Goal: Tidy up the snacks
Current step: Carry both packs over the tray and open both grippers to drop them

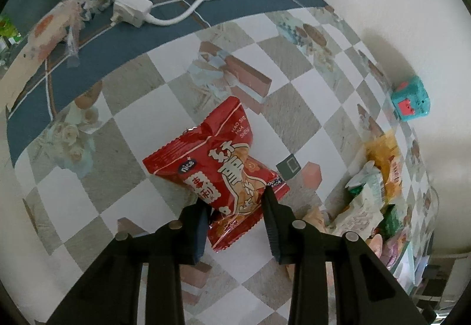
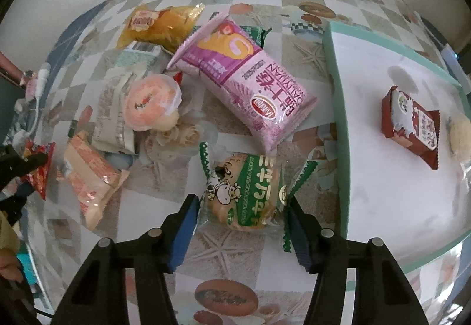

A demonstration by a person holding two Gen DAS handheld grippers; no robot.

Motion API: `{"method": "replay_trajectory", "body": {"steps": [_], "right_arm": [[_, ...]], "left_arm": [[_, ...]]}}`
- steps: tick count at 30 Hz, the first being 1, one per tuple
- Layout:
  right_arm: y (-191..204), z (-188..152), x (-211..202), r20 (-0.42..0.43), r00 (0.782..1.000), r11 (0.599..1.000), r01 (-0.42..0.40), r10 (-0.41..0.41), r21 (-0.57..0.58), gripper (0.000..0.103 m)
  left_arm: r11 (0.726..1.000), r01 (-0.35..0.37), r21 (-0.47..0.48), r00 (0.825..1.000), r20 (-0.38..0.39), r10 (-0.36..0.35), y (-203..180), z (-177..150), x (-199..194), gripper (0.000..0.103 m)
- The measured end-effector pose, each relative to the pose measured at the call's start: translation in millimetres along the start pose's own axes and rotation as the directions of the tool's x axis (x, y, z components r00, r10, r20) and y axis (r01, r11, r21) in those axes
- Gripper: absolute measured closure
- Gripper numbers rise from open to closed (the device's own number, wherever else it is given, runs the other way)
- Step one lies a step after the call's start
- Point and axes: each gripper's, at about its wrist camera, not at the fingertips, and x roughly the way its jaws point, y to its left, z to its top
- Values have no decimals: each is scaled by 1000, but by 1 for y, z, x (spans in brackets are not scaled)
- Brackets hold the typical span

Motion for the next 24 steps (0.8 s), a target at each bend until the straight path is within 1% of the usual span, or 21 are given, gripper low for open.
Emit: {"method": "replay_trajectory", "body": {"steps": [6,13,18,20,24], "right_arm": [[-17,6,-31,40,999,999,-21,20,24,42],[-35,3,-63,91,995,997,-38,32,69,42],[-43,-4,-81,120,993,995,-21,8,103,42],[-45,-3,-79,121,993,993,-11,-3,119,42],[-61,-8,-88,128,992,986,-1,-20,166,42]], "left_arm": [[1000,5,8,1000,30,-5,1,1,-24,68],[999,28,41,998,59,-30,-8,-12,-49,68],[994,51,95,996,65,-58,-29,-25,-61,68],[991,62,121,996,63,-70,-40,-32,-65,68],[980,67,187,995,63,-80,-66,-50,-73,68]]}}
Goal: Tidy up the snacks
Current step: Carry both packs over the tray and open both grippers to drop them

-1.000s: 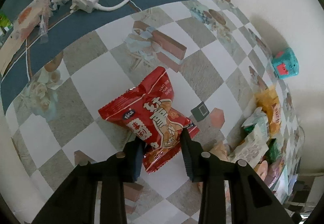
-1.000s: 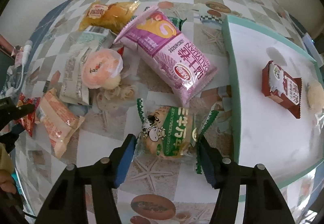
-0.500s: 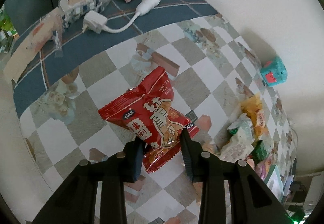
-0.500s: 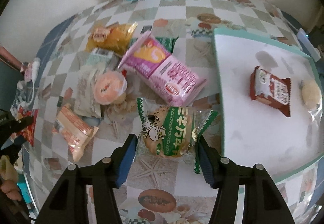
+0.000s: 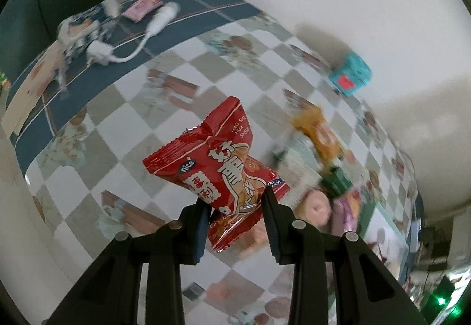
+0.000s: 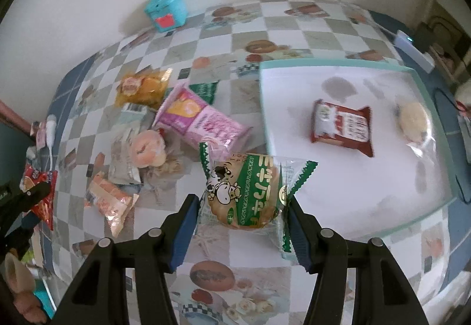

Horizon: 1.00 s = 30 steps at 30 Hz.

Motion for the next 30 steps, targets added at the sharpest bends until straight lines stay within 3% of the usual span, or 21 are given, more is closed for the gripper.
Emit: {"method": "replay_trajectory", "body": {"steps": [6,10,13,30], "right_arm": [[-36,0,-12,13,999,993,40,-42,107,42],[-64,2,-20,30,990,977,132,-139,169,42],[-87,5,-21,17,992,964,119,-127,238,42],[-217,0,-34,-24,975,799,197,-223,568,41]], "left_arm": [[991,30,130,999,-16,-28,-51,-28,-7,67],[975,28,222,999,-22,-24,-83,-48,-8,67],[958,38,283,999,-34,-30,-104,-65,-9,67],[820,172,546,979,-186,-81,-200,-145,12,67]]}}
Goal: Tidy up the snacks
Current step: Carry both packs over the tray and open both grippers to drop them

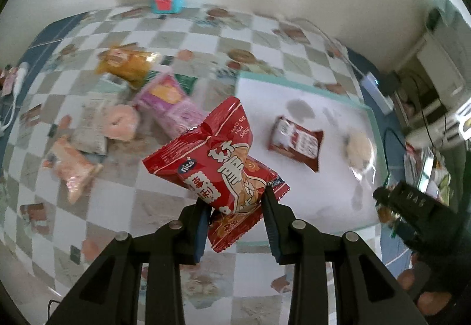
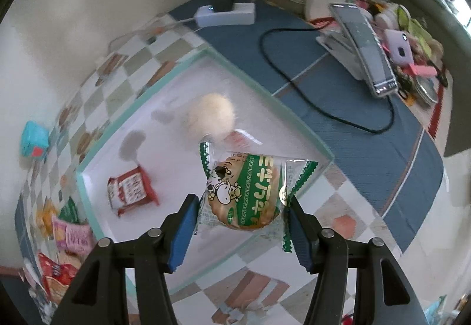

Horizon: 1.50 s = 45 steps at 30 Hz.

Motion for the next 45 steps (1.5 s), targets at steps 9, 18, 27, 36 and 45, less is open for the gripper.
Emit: {"method": "replay_trajectory", "body": {"steps": [9,18,27,36,45], "right_arm": [[-9,11,-2,-5,1000,999,5,-5,33,40],[-3,11,12,-53,998,1000,27,-27,7,39],[-1,14,23,-80,996,999,34,-35,-19,39],[2,13,26,-98,995,999,25,-28,-34,37],[0,12,30,-93,995,999,31,-35,-39,26]], "left_arm": [[994,13,108,999,-39,-9,-35,-6,24,67],[987,52,155,998,-33,-47,-50,-4,37,67],[985,59,161,998,-44,-53,-52,-3,46,66],[995,21,97,999,-51,-16,-38,1,47,34],[999,-32,-1,997,-65,32,-13,8,47,23]]}}
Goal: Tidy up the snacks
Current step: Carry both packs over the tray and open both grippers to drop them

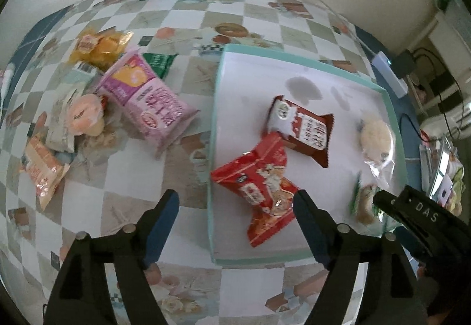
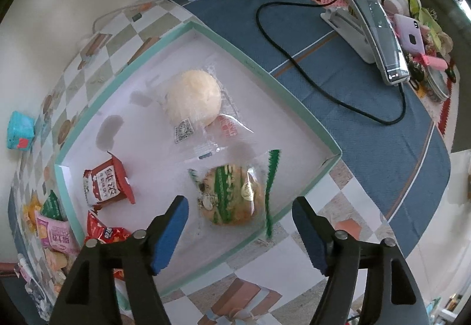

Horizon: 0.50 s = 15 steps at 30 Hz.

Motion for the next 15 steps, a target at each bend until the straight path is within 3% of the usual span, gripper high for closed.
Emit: {"method": "replay_trajectory", "body": {"steps": [4,10,12,14,15], "right_arm": [[-1,-1,2,2,1000,1000,1,-1,-4,14],[0,-2,-2,25,1000,1000,-16,17,-15,9],[1,-2,-4,31,999,1000,-21,22,-19,0],[2,-3,-6,41,999,999,-26,27,-27,0],[4,-3,-6,44,999,999,-28,30,-33,0]], "left_arm": [[999,-11,-37,1000,1,11,10,1,-3,23],[996,-20,-85,1000,-1,20,21,3,-5,22],[995,-33,-93,999,3,33,24,3,-6,20],[994,-37,-102,999,5,38,28,4,-7,9],[994,-39,-107,999,10,40,29,4,-7,9]]}}
